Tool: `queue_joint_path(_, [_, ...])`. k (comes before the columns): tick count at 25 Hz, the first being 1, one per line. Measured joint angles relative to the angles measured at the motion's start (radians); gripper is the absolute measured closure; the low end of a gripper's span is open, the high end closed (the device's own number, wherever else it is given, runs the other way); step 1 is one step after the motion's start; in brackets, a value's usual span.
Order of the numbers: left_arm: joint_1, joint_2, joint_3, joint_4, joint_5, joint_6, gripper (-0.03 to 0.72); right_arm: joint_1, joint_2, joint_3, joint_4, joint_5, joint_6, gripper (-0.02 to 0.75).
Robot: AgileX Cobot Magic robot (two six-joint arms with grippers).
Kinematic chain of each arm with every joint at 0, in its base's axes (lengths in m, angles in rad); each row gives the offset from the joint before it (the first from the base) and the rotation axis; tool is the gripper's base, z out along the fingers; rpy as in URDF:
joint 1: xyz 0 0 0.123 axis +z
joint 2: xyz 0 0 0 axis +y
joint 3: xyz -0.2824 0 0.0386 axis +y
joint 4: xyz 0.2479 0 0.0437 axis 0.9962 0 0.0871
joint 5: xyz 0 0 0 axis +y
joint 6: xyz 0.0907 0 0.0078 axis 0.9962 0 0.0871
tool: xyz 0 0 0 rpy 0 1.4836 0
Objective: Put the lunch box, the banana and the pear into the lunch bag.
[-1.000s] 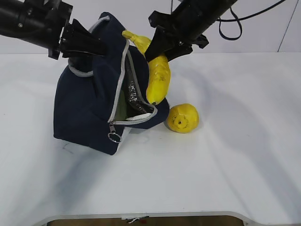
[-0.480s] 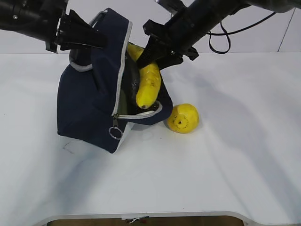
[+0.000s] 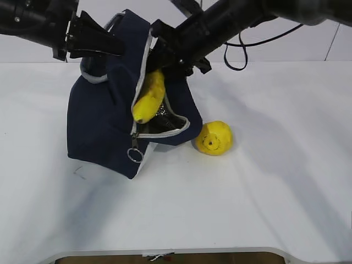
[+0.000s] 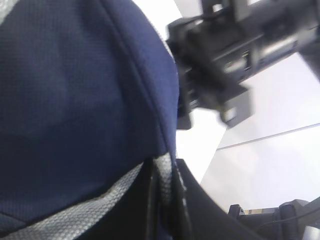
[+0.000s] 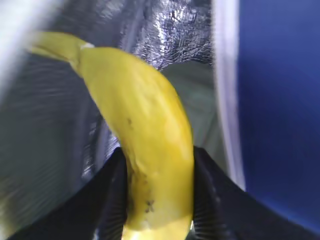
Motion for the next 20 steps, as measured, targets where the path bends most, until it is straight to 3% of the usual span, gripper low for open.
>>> queue_joint_path(20, [0.0,0.0,0.0,0.0,0.0,-0.001,0.67,0.023,0.042,-0.052,0.003,-0.135,-0.092,0.38])
